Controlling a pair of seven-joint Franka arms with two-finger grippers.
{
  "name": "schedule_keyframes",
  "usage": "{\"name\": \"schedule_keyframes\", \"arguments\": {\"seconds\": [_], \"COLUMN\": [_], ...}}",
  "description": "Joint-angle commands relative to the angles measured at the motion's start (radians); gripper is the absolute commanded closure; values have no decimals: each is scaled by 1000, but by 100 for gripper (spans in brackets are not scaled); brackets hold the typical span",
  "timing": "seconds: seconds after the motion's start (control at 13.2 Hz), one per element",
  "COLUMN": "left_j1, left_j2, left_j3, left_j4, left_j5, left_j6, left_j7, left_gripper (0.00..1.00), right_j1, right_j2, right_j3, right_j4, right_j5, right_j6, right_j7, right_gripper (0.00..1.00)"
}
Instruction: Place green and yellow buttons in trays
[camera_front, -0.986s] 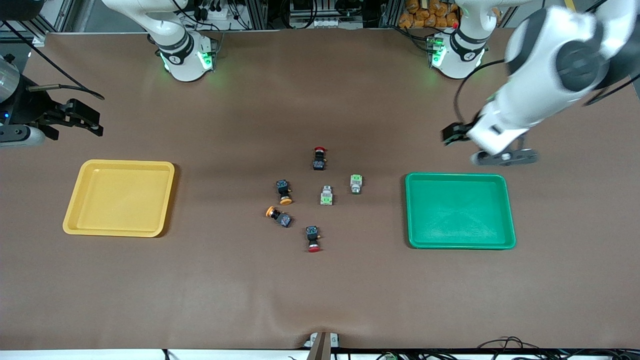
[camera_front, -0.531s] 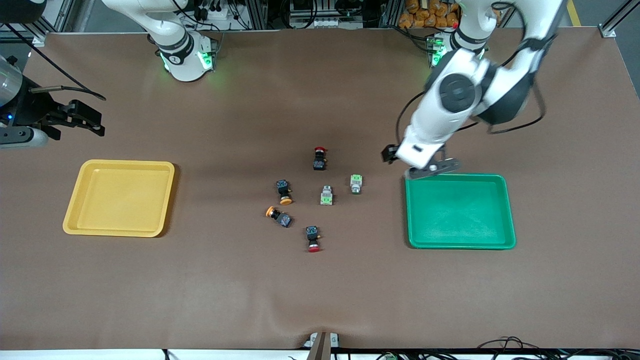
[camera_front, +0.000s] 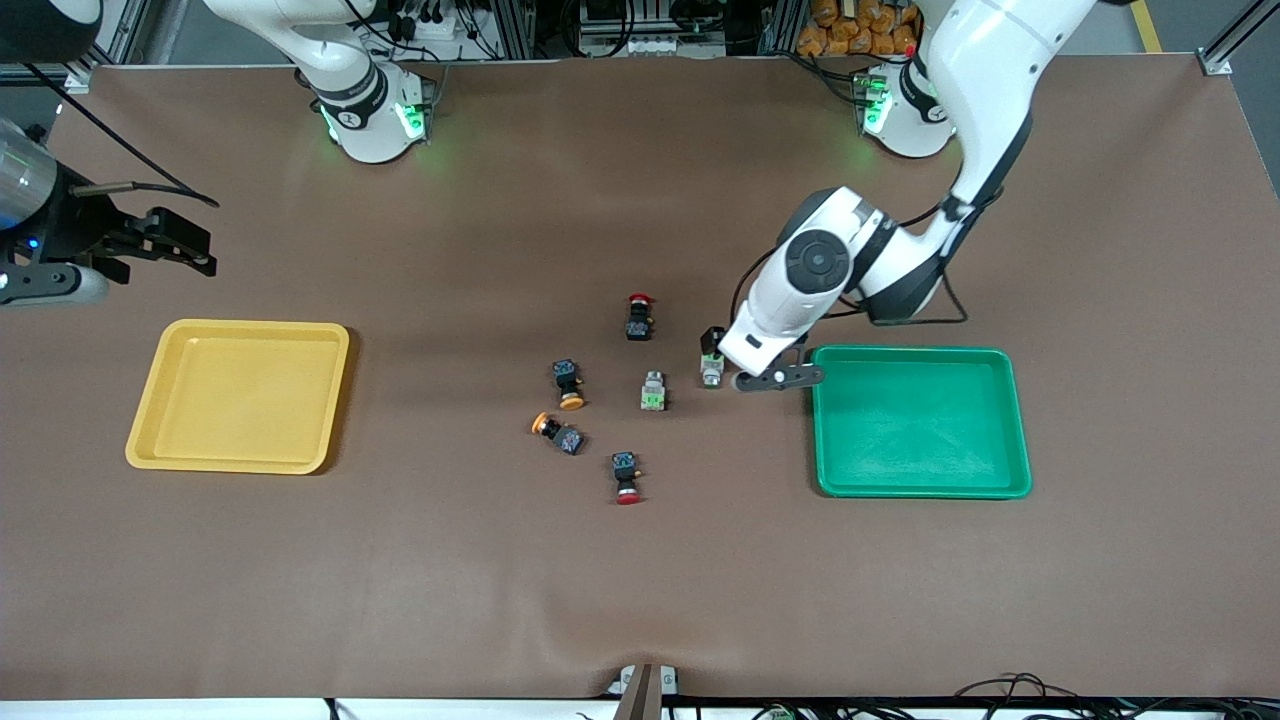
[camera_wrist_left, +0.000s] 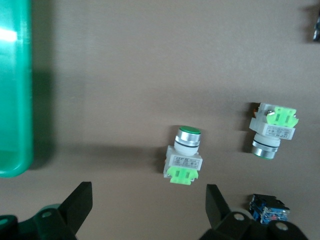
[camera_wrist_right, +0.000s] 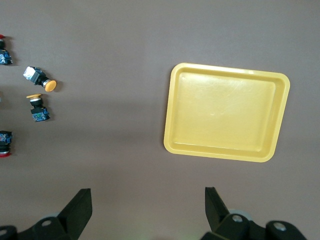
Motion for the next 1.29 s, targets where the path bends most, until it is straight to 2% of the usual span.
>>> {"name": "schedule_keyframes", "arguments": {"seconds": [0.0, 0.38, 0.61, 0.68, 0.76, 0.83, 0.91, 1.06, 1.14, 1.21], "left_j1": [-28, -67, -67, -65, -65, -65, -65, -53, -26, 17], "left_j2": [78, 151, 178, 180, 180, 180, 180, 162, 114, 68], "left_j3": [1, 11, 15, 17, 17, 17, 17, 17, 17, 17], "left_j4": [63, 74, 74, 72, 72, 72, 74, 74, 65, 72], "left_j5": [53, 73, 133, 135, 133, 132, 132, 133, 135, 136], "left_j6": [3, 84, 120, 121, 121, 120, 120, 108, 71, -23], "left_j7": [-17, -23, -26, -26, -28, -37, -54, -87, -88, -78], "left_gripper": [0, 0, 0, 17, 60, 87, 100, 100, 100, 100], "right_j1": [16, 31, 55, 63, 77, 98, 124, 147, 164, 174], "right_j2": [17, 93, 153, 170, 193, 216, 230, 247, 256, 273], "right_j3": [-2, -2, -2, 0, -2, -2, -2, -2, -2, 0], "right_j4": [7, 15, 21, 21, 22, 24, 28, 27, 28, 28], "right_j5": [-1, 59, 86, 94, 115, 128, 128, 134, 136, 140], "right_j6": [0, 37, 87, 104, 108, 112, 132, 172, 180, 207], "right_j7": [46, 135, 178, 207, 220, 229, 263, 345, 350, 350], "right_gripper": [0, 0, 0, 0, 0, 0, 0, 0, 0, 0]}}
